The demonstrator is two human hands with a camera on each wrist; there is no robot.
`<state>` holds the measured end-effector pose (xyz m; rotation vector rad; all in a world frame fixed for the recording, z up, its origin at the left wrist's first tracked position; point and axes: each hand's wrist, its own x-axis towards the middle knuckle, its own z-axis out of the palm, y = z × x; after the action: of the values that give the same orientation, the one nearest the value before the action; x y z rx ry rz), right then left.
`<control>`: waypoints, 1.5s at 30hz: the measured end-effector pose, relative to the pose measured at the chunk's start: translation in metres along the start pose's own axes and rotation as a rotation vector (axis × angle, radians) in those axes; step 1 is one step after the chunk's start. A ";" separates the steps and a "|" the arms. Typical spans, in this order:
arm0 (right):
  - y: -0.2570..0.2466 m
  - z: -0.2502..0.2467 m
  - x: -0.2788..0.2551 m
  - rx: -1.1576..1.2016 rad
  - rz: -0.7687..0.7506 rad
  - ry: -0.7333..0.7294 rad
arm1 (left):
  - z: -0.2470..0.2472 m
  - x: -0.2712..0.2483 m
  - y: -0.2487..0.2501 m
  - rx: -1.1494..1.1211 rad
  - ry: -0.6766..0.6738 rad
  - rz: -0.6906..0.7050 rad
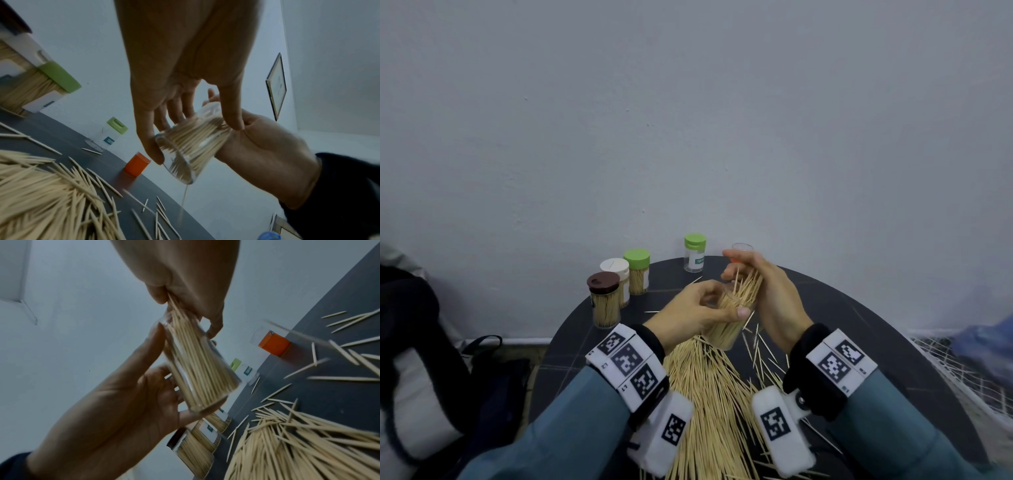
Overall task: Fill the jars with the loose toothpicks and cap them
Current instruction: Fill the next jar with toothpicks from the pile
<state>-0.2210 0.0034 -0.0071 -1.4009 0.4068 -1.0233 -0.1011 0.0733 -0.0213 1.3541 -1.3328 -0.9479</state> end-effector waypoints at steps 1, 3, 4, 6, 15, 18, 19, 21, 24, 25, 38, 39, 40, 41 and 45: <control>0.003 0.000 -0.001 -0.029 -0.019 0.018 | -0.001 0.000 0.000 -0.015 0.011 -0.006; 0.006 -0.001 -0.003 -0.088 -0.034 0.053 | -0.003 0.000 0.000 -0.049 0.042 -0.017; 0.008 0.000 -0.004 -0.120 -0.040 0.058 | -0.004 0.000 0.000 -0.060 0.055 -0.018; 0.010 0.000 -0.005 -0.186 -0.030 0.050 | -0.006 -0.001 0.000 -0.062 0.065 -0.009; -0.004 0.000 -0.008 -0.465 0.079 -0.092 | -0.011 -0.001 -0.005 0.009 0.049 -0.029; -0.005 0.002 -0.008 -0.578 0.166 -0.205 | -0.011 0.000 -0.006 0.071 -0.012 -0.002; -0.002 0.001 -0.009 -0.611 0.187 -0.248 | -0.011 -0.001 -0.007 0.096 -0.031 0.006; 0.004 -0.001 -0.009 -0.716 0.201 -0.301 | -0.012 0.000 -0.009 0.123 -0.025 0.018; 0.003 -0.006 -0.010 -0.703 0.160 -0.288 | -0.015 0.000 -0.011 0.097 0.053 0.027; 0.001 -0.008 -0.010 -0.666 0.118 -0.277 | -0.016 0.001 -0.012 0.081 0.080 0.033; -0.007 -0.014 -0.005 -0.940 -0.217 -0.117 | -0.018 0.004 -0.016 0.132 0.221 0.115; -0.007 -0.013 -0.005 -0.948 -0.214 -0.121 | -0.017 0.003 -0.016 0.153 0.207 0.124; -0.008 -0.011 -0.005 -0.942 -0.213 -0.125 | -0.017 0.003 -0.016 0.173 0.194 0.131; -0.008 -0.010 -0.006 -0.923 -0.216 -0.123 | -0.016 0.002 -0.016 0.189 0.183 0.138; -0.012 -0.011 -0.006 -0.934 -0.279 -0.021 | -0.016 0.002 -0.015 0.204 0.185 0.148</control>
<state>-0.2365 0.0029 -0.0002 -2.3483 0.7430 -1.0855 -0.0825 0.0718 -0.0320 1.4369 -1.3933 -0.5842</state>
